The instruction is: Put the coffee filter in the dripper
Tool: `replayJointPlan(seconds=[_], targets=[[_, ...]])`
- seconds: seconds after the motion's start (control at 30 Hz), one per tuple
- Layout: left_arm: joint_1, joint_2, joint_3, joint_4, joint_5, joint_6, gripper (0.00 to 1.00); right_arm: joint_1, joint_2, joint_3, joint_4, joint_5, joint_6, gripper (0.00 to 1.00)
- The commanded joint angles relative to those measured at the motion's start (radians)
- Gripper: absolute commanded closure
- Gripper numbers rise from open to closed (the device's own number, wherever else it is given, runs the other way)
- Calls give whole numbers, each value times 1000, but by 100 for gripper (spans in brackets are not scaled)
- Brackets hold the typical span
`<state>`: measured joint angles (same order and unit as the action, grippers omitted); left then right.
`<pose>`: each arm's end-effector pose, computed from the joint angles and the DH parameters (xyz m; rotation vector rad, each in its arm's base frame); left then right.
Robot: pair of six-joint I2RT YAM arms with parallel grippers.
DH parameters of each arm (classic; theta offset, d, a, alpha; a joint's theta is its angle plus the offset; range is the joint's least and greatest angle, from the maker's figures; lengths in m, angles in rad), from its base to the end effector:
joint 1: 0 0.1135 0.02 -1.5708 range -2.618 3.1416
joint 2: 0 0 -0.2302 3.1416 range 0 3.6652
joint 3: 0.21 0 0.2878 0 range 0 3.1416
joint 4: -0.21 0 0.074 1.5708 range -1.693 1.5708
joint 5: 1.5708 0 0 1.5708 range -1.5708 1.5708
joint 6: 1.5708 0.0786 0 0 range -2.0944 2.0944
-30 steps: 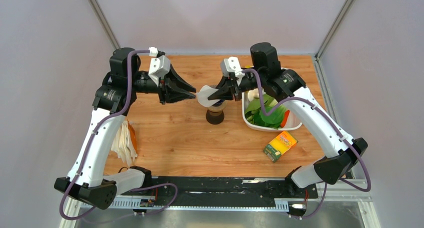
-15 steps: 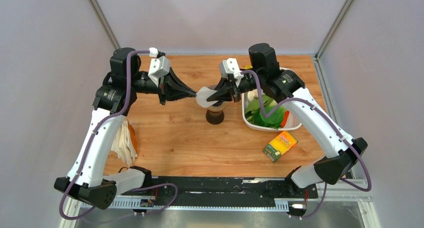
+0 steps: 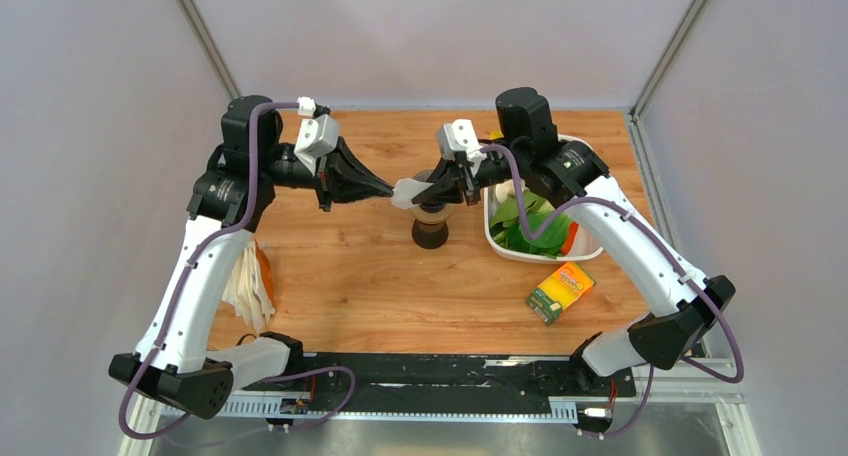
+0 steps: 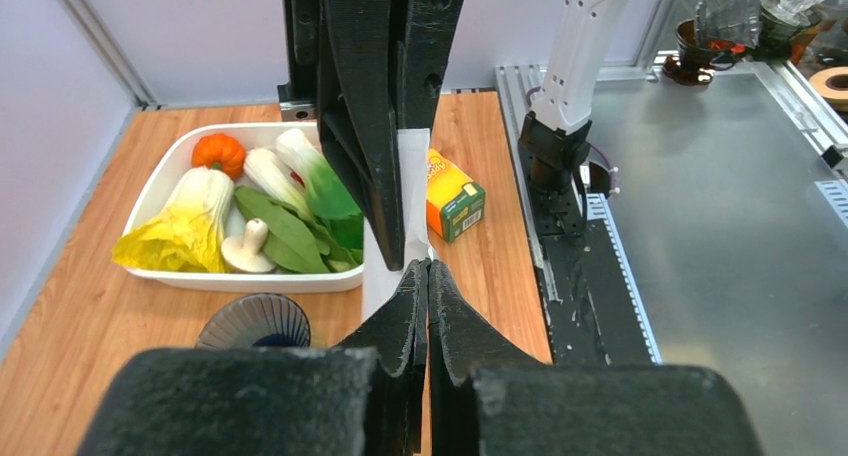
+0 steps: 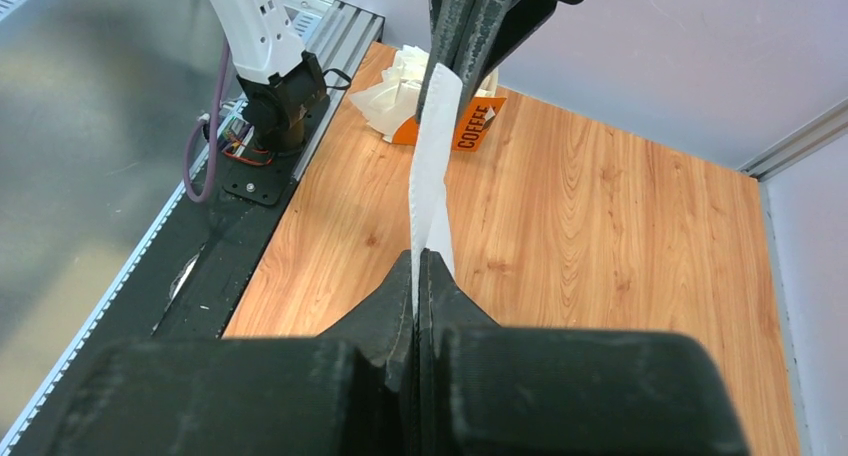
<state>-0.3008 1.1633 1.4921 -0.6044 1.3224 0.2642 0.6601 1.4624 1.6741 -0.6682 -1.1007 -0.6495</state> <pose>0.2311 -0.1515 0.4471 1.3035 1.2299 -1.2229 0.2383 0.2737 0.4118 -1.6329 1.0031 1.1043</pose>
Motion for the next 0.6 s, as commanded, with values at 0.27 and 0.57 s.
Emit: replayJointPlan(seconds=[0.27,0.57], targets=[[-6,-8,-39,103,128,-29,100,13,-8,15,33,-33,-132,100],[-12,-17,-126,376,150,-237,100,72,-13,-12,28,-36,-216,100]])
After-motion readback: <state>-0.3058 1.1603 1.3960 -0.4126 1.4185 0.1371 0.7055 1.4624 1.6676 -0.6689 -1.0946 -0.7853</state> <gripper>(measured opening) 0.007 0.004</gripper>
